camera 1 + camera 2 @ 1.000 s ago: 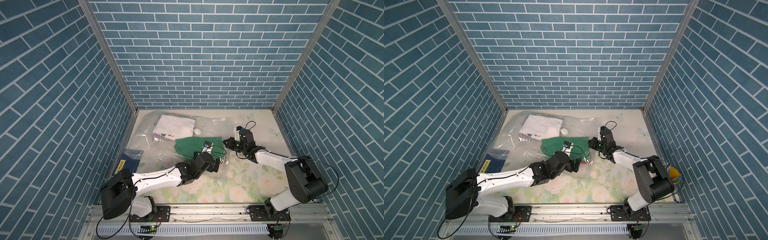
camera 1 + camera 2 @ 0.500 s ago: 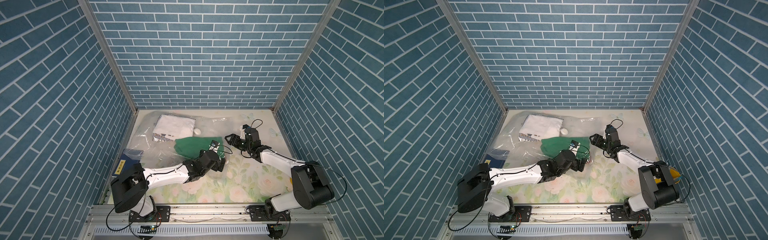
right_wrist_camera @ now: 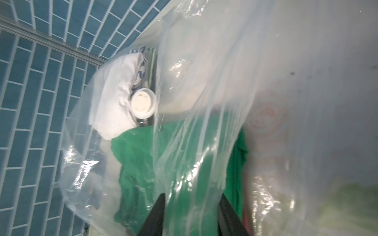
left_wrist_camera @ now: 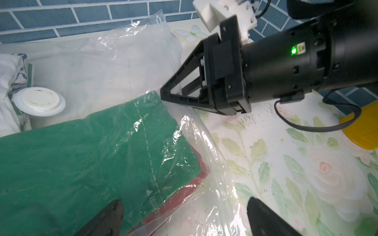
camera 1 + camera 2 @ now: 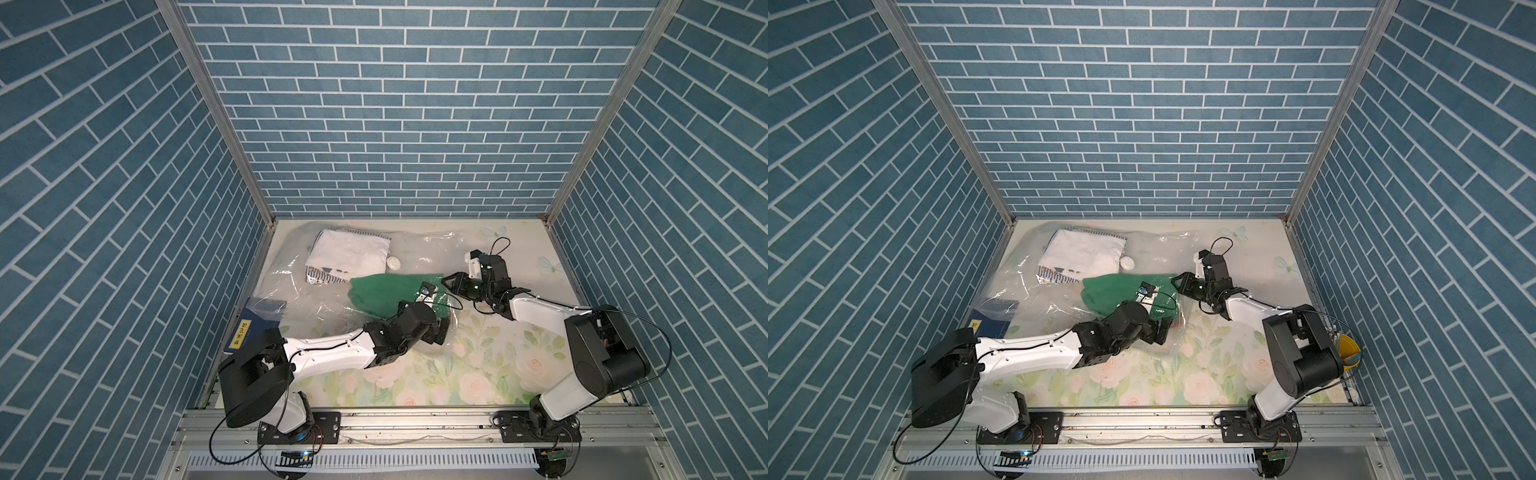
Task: Take the tank top out of the vacuum bag
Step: Open the vacuum bag at the center of the board.
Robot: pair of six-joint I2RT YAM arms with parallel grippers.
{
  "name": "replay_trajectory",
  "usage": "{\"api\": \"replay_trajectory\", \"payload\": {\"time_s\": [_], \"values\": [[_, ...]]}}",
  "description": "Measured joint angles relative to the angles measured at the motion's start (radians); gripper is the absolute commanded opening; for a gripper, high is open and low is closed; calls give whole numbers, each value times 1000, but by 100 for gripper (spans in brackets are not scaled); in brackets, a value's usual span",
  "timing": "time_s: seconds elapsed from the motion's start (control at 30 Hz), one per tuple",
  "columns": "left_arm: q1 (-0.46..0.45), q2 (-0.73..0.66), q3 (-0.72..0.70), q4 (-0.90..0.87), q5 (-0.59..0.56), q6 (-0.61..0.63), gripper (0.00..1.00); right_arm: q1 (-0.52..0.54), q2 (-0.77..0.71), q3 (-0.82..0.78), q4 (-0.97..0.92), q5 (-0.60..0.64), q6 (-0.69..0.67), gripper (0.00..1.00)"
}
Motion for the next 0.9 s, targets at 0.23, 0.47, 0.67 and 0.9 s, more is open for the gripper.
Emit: {"api": "replay_trajectory", "payload": {"time_s": [0.23, 0.47, 0.67, 0.9], "values": [[-1, 0, 0, 21, 1, 0, 100, 5, -26, -11, 34, -34, -4, 0], [-11, 25, 19, 51, 0, -1, 100, 5, -87, -51, 70, -57, -4, 0], [-23, 50, 33, 67, 1, -1, 100, 5, -117, -62, 74, -63, -3, 0], [-23, 121, 93, 79, 1, 0, 100, 5, -171, -72, 92, -68, -2, 0]]}}
